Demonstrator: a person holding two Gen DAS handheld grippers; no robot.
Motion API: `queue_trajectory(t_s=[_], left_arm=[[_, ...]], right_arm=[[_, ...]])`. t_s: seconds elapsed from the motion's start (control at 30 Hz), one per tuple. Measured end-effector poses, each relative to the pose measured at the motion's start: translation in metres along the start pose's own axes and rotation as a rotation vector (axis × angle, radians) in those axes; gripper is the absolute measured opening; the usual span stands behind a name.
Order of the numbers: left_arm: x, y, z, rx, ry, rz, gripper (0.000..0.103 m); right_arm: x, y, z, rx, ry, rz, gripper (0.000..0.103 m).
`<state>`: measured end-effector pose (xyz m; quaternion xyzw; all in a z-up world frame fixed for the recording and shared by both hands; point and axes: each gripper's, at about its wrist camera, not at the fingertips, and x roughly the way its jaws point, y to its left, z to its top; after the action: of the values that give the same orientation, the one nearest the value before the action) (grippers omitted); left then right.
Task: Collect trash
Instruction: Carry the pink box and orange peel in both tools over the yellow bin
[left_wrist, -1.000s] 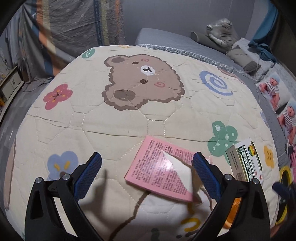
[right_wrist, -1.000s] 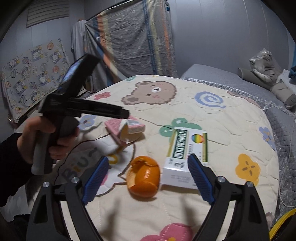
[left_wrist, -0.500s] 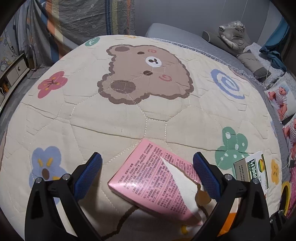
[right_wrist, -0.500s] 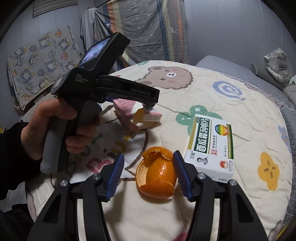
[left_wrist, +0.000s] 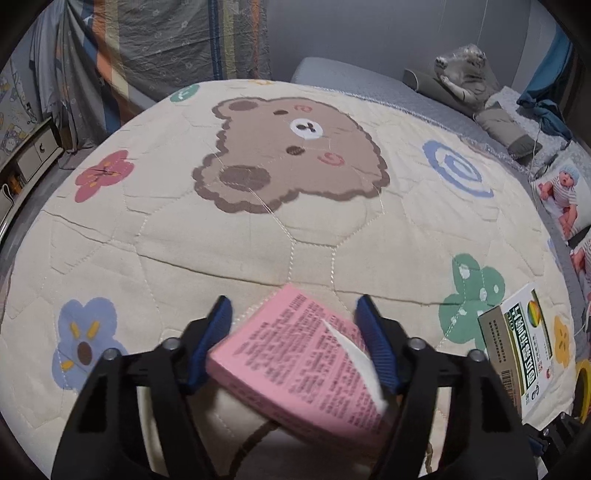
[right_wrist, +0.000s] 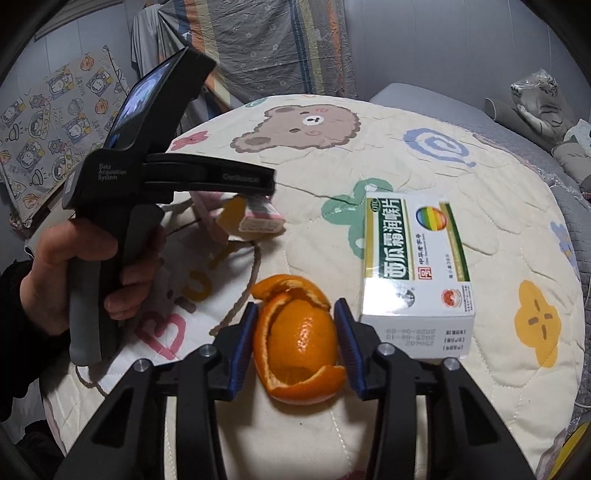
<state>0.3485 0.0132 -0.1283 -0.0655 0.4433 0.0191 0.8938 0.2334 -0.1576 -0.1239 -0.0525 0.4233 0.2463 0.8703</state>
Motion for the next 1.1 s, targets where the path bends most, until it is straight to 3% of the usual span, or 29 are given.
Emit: queue_trajectory(t_s=[0.07, 0.17, 0.4, 0.63, 1.1], left_arm=[[-0.007, 0.005, 0.004, -0.004, -0.024, 0.003, 0.033], [-0.010, 0.011, 0.007, -0.024, -0.014, -0.020, 0.029], [-0.033, 0.010, 0.005, -0.009, -0.060, -0.055, 0.022], [-0.080, 0.004, 0.002, 0.045, -0.140, -0.088, 0.016], [-0.146, -0.019, -0.012, 0.097, -0.233, -0.190, 0.016]], right_arm=[[-0.002, 0.000, 0.000, -0.004, -0.003, -0.003, 0.033], [-0.005, 0.003, 0.000, -0.014, -0.010, -0.002, 0.032], [-0.029, 0.003, 0.001, 0.007, -0.058, 0.003, 0.032], [-0.055, -0.002, 0.000, 0.029, -0.112, 0.011, 0.032], [-0.110, -0.017, -0.021, 0.082, -0.191, -0.019, 0.032]])
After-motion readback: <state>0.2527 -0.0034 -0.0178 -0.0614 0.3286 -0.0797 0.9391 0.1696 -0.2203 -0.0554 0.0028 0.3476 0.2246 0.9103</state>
